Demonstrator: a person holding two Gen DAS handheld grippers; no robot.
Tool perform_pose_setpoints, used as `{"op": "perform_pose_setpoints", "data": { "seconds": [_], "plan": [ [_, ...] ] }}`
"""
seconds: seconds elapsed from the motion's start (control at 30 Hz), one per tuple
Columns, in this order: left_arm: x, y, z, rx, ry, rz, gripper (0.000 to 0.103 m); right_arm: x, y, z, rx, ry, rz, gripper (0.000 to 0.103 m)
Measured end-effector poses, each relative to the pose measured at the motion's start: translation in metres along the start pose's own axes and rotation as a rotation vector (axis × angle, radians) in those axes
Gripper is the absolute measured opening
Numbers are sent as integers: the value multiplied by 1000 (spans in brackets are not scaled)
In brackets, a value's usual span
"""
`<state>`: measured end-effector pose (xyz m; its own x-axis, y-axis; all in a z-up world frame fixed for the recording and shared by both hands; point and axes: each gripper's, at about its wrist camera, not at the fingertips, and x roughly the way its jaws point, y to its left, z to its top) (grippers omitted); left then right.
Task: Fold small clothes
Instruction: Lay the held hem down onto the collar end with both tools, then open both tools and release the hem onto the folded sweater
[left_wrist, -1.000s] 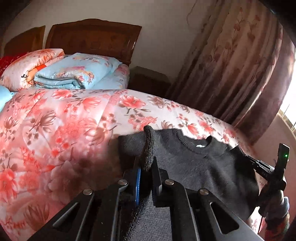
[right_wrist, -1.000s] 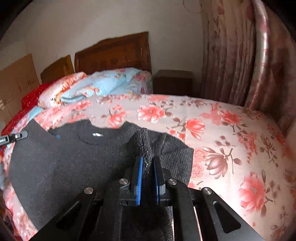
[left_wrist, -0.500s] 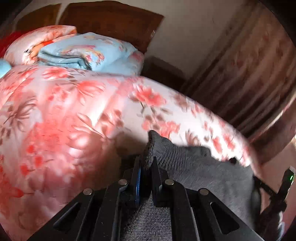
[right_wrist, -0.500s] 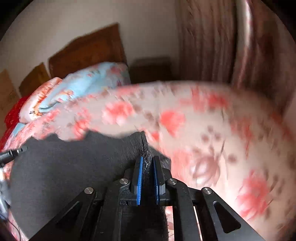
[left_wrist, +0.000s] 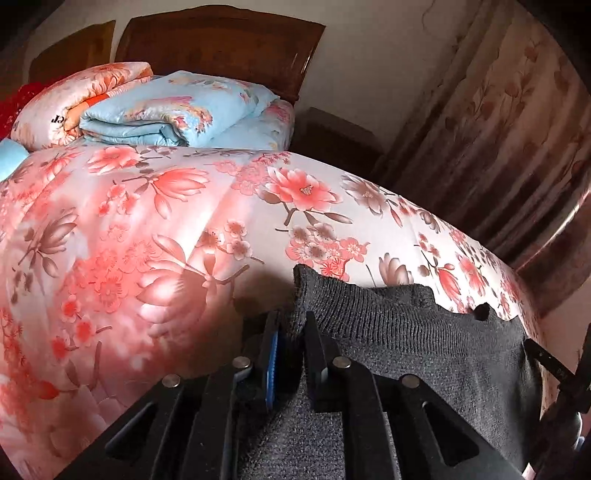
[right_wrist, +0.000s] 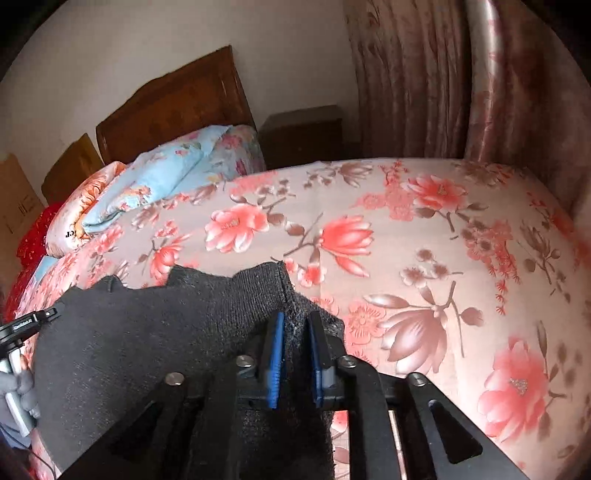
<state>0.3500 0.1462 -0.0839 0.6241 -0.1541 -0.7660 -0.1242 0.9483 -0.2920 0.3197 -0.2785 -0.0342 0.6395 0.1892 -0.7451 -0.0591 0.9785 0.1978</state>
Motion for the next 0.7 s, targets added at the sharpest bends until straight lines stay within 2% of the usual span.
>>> {"op": "perform_pose_setpoints", "data": {
  "seconds": [0.03, 0.1, 0.17, 0.2, 0.27, 0.37, 0.47, 0.53, 0.57, 0.63, 0.7],
  "plan": [
    [-6, -2, 0, -4, -19, 24, 14, -4, 5, 0, -16, -4, -18, 103],
    [-28, -9, 0, -48, -102, 89, 18, -15, 18, -2, -54, -49, -66, 103],
    [-49, -19, 0, -67, -176, 77, 27, -32, 40, -3, -126, -109, -68, 103],
    [-59, -34, 1, -41, -219, 60, 33, -36, 51, -3, -158, -123, -62, 103],
    [-62, -65, 1, 57, -233, 50, 46, -39, 84, -5, -238, -129, -13, 103],
    [-43, -103, -4, 196, -164, 2, 48, -27, 129, -14, -357, -83, 76, 103],
    [-8, -113, -10, 255, -43, 20, 48, 1, 157, -25, -431, 7, 80, 103],
    [10, -103, -20, 240, 18, 46, 47, 15, 157, -30, -436, 53, 65, 103],
    [17, -96, -23, 223, 49, 46, 43, 22, 148, -30, -411, 92, 61, 103],
    [6, -84, -22, 184, 25, 3, 43, 23, 130, -28, -346, 109, 75, 103],
    [-1, -80, -22, 215, 6, 37, 43, 20, 109, -23, -317, 100, 3, 103]
  ]
}}
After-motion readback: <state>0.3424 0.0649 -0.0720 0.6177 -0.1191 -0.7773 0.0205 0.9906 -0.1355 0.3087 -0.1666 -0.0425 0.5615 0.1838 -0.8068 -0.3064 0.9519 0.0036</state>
